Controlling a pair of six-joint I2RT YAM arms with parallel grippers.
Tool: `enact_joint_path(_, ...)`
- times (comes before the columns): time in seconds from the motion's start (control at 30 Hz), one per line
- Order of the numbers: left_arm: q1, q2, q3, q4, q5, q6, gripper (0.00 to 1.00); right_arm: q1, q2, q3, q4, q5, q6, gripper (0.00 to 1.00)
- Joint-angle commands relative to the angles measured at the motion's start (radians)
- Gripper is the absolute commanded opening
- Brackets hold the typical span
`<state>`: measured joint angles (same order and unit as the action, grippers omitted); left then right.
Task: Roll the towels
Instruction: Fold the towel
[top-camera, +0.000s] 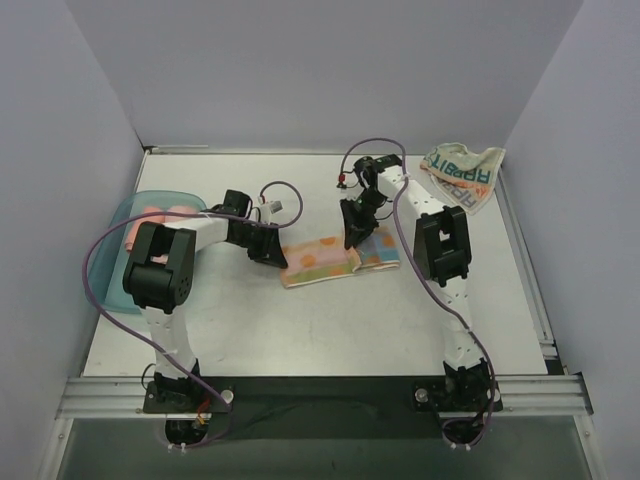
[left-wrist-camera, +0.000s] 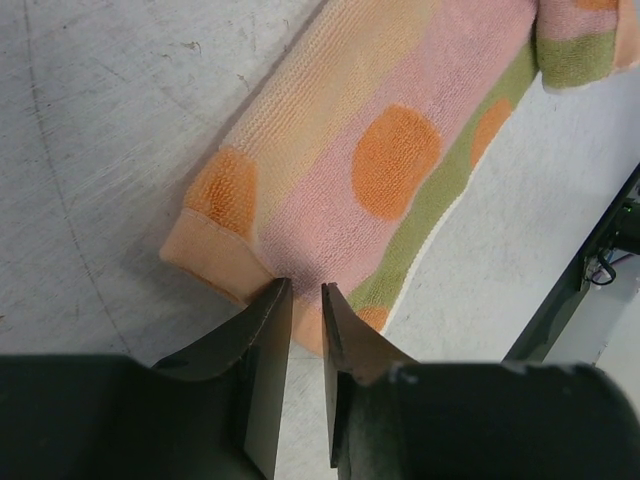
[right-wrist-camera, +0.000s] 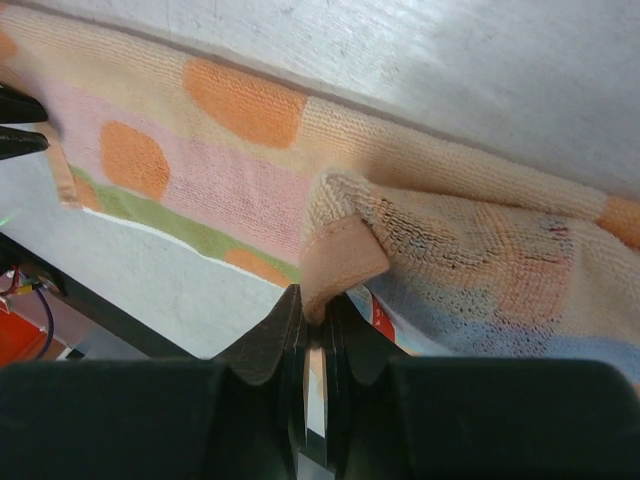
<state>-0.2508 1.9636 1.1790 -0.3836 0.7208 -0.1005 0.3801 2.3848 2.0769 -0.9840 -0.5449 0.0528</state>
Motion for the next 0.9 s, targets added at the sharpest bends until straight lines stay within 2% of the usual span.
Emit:
enact_joint_path(0.0, 0.004, -0.011, -0.008, 0.023, 0.008, 0.024, 0.31, 0.011, 0.013, 0.037, -0.033, -0.05, 0.01, 0.06)
enact_joint_path(0.03, 0.004, -0.02, -0.012, 0.023, 0.009, 0.025, 0.32, 0.014, 0.008, 0.031, -0.033, -0.065, 0.009, 0.13)
enact_joint_path(0.2, 0.007, -0.129, -0.016, -0.009, 0.002, 0.062, 0.35, -0.036, -0.079, -0.024, -0.044, -0.139, -0.042, 0.31)
enact_joint_path(0.33, -0.008, -0.207, -0.024, -0.017, -0.023, 0.077, 0.35, -0.15, -0.182, -0.029, -0.042, -0.191, -0.073, 0.39)
enact_joint_path(0.47, -0.039, -0.174, -0.002, -0.035, -0.05, 0.076, 0.34, -0.21, -0.147, 0.021, -0.044, -0.144, -0.093, 0.33)
enact_joint_path(0.67, -0.077, -0.088, 0.011, -0.028, -0.084, 0.058, 0.33, -0.202, -0.013, 0.037, -0.039, -0.098, -0.125, 0.17)
enact_joint_path(0.8, -0.077, -0.039, 0.031, -0.038, -0.122, 0.077, 0.29, -0.198, 0.027, -0.012, -0.021, -0.061, -0.146, 0.1)
enact_joint_path(0.87, -0.077, -0.013, 0.054, -0.064, -0.139, 0.091, 0.29, -0.202, 0.013, -0.098, 0.004, -0.038, -0.153, 0.08)
